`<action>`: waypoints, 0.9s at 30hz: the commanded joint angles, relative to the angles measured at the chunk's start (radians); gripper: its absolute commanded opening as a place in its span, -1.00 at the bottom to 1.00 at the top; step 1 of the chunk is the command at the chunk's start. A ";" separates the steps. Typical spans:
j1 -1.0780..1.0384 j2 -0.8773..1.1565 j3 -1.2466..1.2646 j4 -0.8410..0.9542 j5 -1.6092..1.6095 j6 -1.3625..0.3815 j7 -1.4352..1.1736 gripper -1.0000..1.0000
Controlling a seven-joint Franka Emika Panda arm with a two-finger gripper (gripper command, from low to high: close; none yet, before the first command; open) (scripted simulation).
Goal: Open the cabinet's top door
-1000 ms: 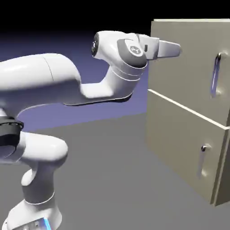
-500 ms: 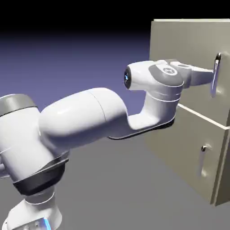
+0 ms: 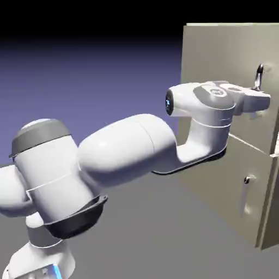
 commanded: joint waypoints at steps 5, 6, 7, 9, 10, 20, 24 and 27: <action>-0.049 0.131 -0.001 0.019 -0.098 0.054 0.218 -1.00; -0.056 0.159 -0.003 0.028 -0.118 0.069 0.261 -1.00; -0.064 0.187 -0.005 0.037 -0.137 0.085 0.305 -1.00; -0.081 0.244 -0.007 0.055 -0.175 0.118 0.392 -1.00; -0.093 0.273 -0.006 0.063 -0.192 0.134 0.435 -1.00; -0.413 0.391 0.229 -0.094 -0.149 0.099 0.585 -1.00; -0.557 0.386 0.355 -0.182 -0.087 0.060 0.582 -1.00; -0.666 0.379 0.453 -0.242 -0.039 0.037 0.582 -1.00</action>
